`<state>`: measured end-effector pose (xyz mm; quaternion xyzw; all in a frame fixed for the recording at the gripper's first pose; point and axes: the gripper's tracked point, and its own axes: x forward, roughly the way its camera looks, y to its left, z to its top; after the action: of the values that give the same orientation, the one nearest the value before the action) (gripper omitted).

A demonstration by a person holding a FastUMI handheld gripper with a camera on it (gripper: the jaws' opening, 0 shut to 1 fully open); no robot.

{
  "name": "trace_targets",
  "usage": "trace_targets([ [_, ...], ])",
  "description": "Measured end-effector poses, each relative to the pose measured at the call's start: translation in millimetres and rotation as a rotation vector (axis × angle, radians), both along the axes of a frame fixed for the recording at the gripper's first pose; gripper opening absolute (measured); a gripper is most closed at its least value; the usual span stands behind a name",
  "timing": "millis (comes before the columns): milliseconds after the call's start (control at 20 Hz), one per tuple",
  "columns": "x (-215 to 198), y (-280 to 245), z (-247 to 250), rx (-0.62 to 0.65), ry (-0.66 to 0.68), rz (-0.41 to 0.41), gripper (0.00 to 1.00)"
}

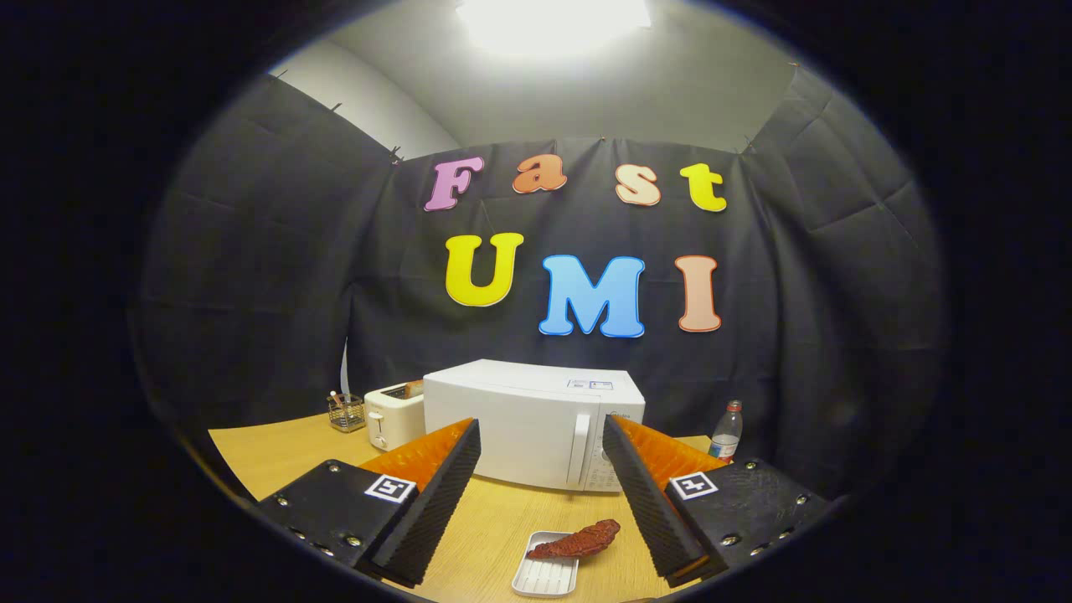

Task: Open the microwave, put the food inside, and close the microwave door.

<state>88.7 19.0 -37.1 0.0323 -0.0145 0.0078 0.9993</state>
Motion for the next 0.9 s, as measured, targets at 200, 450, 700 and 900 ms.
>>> trace_targets([
  [200,34,-5,-19,0.026,0.020,-0.021,0.95],
  [450,84,-10,-49,0.052,0.057,-0.030,0.95],
  [700,132,-19,-86,0.040,0.095,-0.068,0.95],
  [900,170,-31,-111,0.027,0.107,-0.108,0.95],
])
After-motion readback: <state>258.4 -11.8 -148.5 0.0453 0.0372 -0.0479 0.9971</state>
